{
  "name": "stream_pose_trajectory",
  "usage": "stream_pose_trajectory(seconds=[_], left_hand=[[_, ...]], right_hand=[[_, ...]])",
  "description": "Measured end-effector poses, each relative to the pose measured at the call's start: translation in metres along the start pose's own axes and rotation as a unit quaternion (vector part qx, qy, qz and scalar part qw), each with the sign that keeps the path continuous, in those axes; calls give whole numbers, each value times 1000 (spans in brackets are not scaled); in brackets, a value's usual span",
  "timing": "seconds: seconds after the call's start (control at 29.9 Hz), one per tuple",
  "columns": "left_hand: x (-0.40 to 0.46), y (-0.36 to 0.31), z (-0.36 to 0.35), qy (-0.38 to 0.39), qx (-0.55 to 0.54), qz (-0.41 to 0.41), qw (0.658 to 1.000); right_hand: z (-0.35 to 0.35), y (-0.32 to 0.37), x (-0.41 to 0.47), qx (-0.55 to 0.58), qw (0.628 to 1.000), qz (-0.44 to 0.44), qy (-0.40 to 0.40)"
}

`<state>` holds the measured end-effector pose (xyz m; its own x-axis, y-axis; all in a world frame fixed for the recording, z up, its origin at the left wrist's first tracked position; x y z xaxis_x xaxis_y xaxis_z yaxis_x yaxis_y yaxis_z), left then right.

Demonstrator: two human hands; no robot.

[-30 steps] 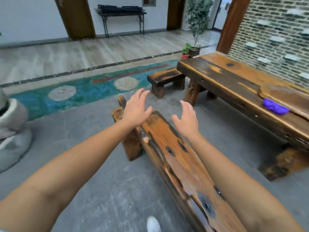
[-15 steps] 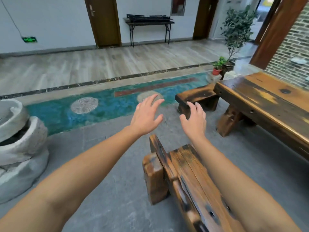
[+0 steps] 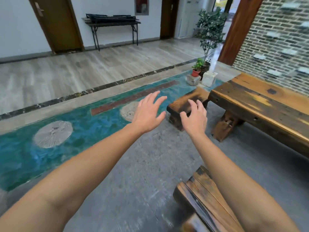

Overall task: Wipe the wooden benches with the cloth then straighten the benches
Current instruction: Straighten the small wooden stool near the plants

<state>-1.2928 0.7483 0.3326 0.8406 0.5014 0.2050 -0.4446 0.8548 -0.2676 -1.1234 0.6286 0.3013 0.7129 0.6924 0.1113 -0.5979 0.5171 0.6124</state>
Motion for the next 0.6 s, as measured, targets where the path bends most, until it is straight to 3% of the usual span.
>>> stream_pose_trajectory(seconds=[0.23,0.4,0.47,0.6], left_hand=[[131,119,-5,24,-6,-66,997],[227,190,-26,35,-6,-83,996],[299,237,-33,46,-16,-82,995],[376,281,-25,47,3,-102,994]], right_hand=[[-61,34,121,-9,996,-59,-68],[-115,48,225,-2,994,-84,-65],[-142,60,305,-5,993,-91,-71],[-149,86,377,-20,993,-78,-82]])
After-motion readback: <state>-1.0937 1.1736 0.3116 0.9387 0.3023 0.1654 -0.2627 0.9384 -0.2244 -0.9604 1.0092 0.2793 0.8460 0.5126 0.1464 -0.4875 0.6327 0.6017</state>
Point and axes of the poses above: each hand's wrist, its own x-axis towards the middle knuckle, its own z-axis out of the back of the hand, y = z × x, the point moved 2 cm from there along x, towards the middle knuckle, and after that the axes turned 10 degrees about y, right-handed, at the moved point
